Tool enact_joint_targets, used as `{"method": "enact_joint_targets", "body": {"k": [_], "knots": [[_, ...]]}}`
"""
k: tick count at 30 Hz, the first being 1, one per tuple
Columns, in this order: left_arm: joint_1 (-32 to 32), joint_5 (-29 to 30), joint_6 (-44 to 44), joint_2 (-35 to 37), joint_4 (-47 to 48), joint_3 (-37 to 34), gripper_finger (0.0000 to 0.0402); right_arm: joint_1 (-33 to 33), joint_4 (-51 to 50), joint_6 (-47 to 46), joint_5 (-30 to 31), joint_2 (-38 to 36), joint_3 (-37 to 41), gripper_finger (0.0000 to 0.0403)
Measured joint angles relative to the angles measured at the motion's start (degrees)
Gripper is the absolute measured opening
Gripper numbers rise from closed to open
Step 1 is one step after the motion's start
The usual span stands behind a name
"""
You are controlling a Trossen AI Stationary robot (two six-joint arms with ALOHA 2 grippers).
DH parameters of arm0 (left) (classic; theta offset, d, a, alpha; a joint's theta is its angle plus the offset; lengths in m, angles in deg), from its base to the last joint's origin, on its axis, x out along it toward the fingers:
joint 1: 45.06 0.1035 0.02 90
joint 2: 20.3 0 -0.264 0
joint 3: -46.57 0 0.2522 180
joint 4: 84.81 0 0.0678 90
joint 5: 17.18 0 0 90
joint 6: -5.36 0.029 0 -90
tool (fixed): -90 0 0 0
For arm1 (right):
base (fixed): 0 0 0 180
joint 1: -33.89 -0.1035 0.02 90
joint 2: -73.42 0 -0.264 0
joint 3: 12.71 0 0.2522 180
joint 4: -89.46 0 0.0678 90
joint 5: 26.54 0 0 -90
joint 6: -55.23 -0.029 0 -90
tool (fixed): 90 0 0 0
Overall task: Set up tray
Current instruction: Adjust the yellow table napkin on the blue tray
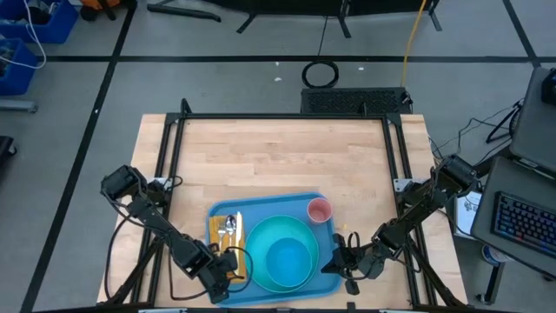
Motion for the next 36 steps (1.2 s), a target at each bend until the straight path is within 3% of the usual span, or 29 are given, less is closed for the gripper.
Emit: {"method": "enact_joint_targets", "body": {"k": [3, 7, 22, 36], "knots": [[0.0, 2.1, -1.8, 0.2, -1.1, -0.1, 0.0015, 0.0, 0.2, 0.0, 0.0, 0.0, 0.0, 0.0000], [0.1, 0.6, -1.4, 0.2, -3.0, -0.1, 0.0025, -0.1, 0.3, -0.3, 0.0, 0.0, 0.0, 0.0000], [-0.1, 3.3, -0.7, 0.2, -7.6, -0.2, 0.0028, -0.4, 0.4, -0.8, 1.3, 0.0, 0.0, 0.0000], [-0.2, 0.2, 1.7, 0.3, -7.7, -0.1, 0.0028, -0.4, 0.4, -0.9, 1.4, 0.0, 0.0, 0.0000]]}}
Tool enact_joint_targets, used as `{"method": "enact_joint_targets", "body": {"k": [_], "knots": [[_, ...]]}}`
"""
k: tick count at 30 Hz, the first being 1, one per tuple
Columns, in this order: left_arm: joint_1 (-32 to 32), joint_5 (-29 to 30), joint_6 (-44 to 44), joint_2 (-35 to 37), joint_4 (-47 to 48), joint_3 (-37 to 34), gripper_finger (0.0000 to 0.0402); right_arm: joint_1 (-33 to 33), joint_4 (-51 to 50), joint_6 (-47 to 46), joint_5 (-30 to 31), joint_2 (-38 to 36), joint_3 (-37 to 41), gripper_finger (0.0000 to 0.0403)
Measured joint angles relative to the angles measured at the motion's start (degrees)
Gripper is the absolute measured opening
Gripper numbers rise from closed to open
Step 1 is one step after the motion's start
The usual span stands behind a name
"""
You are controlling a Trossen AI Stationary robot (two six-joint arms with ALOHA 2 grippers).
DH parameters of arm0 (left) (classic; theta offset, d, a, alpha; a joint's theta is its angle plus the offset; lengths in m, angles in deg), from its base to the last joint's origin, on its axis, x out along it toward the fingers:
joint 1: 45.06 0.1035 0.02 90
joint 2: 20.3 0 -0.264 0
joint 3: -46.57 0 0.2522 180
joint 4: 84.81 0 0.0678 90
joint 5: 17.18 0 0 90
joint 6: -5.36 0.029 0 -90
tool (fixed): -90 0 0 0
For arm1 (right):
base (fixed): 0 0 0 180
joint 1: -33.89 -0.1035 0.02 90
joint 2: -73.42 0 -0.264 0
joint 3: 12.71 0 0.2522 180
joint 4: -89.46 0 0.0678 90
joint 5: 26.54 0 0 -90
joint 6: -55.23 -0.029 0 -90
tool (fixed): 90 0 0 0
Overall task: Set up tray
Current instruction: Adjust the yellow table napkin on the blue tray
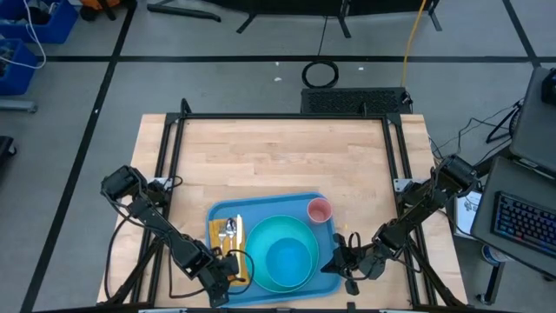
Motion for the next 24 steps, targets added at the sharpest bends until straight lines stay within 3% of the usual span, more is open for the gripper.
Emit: {"method": "enact_joint_targets", "body": {"k": [16, 20, 24], "knots": [[0.1, 3.3, -1.1, 0.2, 0.5, 0.1, 0.0022, 0.0, 0.0, 0.0, 0.0, 0.0, 0.0, 0.0000], [0.1, 4.8, -2.0, 0.2, 0.5, 0.1, 0.0055, 0.0, 0.0, 0.0, 0.0, 0.0, 0.0, 0.0000], [0.1, 5.1, -3.8, 0.2, 0.5, 0.1, 0.0125, 0.0, 0.0, 0.0, 0.0, 0.0, 0.0, 0.0000]]}}
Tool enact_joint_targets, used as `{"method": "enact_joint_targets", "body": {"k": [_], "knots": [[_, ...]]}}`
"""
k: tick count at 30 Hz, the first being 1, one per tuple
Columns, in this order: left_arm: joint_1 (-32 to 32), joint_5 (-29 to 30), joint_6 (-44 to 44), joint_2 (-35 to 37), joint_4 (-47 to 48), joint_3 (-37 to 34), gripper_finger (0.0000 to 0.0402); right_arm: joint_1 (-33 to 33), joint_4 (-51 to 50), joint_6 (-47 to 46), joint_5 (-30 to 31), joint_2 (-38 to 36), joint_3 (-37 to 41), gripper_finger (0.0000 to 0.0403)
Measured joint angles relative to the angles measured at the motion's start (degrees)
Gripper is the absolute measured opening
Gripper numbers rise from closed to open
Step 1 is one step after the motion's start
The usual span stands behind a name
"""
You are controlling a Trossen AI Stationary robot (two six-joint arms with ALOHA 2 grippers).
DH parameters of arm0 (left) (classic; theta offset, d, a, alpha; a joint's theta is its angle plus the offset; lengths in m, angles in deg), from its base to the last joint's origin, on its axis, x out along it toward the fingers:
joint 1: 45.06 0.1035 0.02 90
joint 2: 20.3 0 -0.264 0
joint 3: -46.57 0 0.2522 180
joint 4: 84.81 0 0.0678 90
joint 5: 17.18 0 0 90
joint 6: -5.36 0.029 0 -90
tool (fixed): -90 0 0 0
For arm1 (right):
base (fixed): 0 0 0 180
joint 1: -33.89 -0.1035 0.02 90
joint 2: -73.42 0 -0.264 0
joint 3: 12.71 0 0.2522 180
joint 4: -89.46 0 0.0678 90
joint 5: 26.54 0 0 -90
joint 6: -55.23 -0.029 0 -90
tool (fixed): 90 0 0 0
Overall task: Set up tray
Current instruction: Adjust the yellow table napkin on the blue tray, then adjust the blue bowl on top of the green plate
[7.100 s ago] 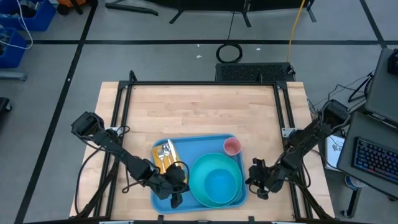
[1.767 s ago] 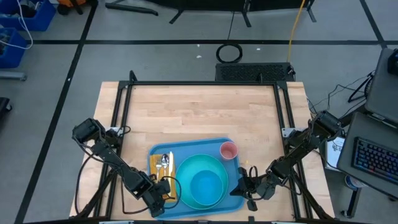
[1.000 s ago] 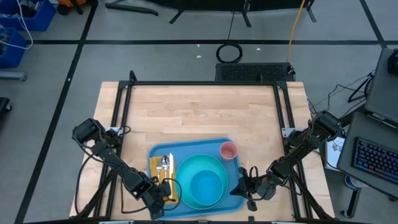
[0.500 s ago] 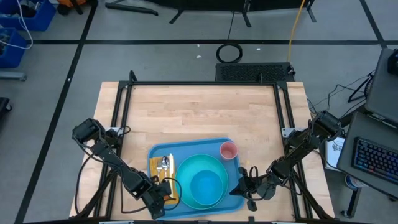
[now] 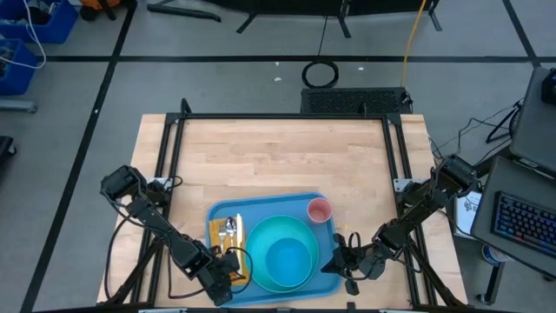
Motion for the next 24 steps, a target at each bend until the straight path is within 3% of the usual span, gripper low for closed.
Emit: {"method": "enact_joint_targets", "body": {"k": [6, 14, 20, 24], "knots": [[-0.5, -8.1, -1.3, 0.0, -0.1, 0.0, 0.0235, 0.0, -0.1, 0.0, 0.0, 0.0, 0.0, 0.0000], [-1.2, -3.0, 2.7, 4.9, -0.9, 0.0, 0.0301, 0.0, -0.2, 0.3, 0.1, 0.0, 0.0, 0.0000], [-1.3, 7.9, 10.2, 11.5, -5.9, 0.0, 0.0320, 0.1, 0.3, 1.7, 0.9, 0.0, 0.0, 0.0000], [-4.2, 29.0, 27.4, 15.0, -17.8, 0.0, 0.0320, 0.4, 0.9, 4.2, 3.4, 0.0, 0.0, 0.0000]]}}
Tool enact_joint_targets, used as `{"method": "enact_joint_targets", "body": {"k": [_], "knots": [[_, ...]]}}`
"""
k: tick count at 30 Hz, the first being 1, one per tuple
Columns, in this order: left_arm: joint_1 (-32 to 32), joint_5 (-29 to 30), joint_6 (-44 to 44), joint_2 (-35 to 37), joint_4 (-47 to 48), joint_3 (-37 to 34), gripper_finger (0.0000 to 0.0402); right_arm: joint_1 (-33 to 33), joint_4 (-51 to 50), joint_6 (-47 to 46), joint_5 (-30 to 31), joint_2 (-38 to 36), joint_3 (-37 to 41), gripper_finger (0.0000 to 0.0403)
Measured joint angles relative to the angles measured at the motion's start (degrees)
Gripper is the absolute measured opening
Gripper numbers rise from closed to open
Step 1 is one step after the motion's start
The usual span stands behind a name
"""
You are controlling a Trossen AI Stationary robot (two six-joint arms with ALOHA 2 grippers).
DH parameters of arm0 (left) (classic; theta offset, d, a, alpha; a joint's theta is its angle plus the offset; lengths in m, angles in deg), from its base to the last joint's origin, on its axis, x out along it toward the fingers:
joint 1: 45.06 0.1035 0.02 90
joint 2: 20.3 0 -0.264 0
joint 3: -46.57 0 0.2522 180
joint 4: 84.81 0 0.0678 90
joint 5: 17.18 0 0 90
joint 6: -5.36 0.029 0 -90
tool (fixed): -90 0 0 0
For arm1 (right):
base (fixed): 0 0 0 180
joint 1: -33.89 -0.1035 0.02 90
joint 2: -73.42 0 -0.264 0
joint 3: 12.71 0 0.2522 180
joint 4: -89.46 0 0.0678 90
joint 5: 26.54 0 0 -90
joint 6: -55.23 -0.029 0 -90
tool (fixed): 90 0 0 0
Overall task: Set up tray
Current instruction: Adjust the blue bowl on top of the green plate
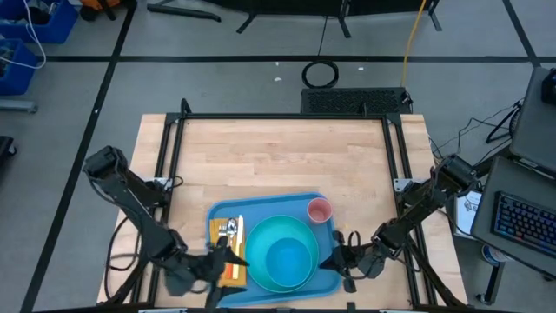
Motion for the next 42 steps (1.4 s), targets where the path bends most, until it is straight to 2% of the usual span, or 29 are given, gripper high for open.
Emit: {"method": "enact_joint_targets", "body": {"k": [3, 5, 8, 13, 17, 26, 32, 42], "knots": [[-1.9, 8.2, 16.0, 0.0, -10.9, 0.0, 0.0315, 1.3, -1.0, -0.7, -0.4, 0.0, 0.0, 0.0000], [-2.9, 10.0, 24.3, -0.2, -16.4, 0.0, 0.0313, 2.5, -1.6, -1.6, -1.1, 0.4, 0.0, 0.0000], [-3.1, 10.0, 30.0, 0.0, -19.9, 0.0, 0.0314, 4.3, 0.5, -1.8, -6.5, 1.9, 0.0, 0.0000], [-3.0, 10.7, 30.2, -0.1, -17.8, 0.0, 0.0322, 6.5, 8.0, -1.0, -12.8, 5.4, 0.0, 0.0000], [-2.4, 10.6, 28.6, -0.3, -16.3, 0.0, 0.0323, 7.5, 9.7, -1.0, -15.1, 7.0, -0.4, 0.0000], [-0.9, 10.7, 28.7, -0.3, -14.7, 0.0, 0.0315, 9.5, 10.3, 5.6, -15.5, 7.2, -2.7, 0.0000], [0.6, 10.6, 28.2, -0.3, -13.7, 0.0, 0.0319, 11.7, 10.3, 6.3, -15.7, 7.2, -2.7, 0.0000], [0.9, 10.5, 26.6, -0.3, -12.7, 0.0, 0.0317, 11.4, 10.1, 7.6, -15.1, 7.2, -2.7, 0.0000]]}}
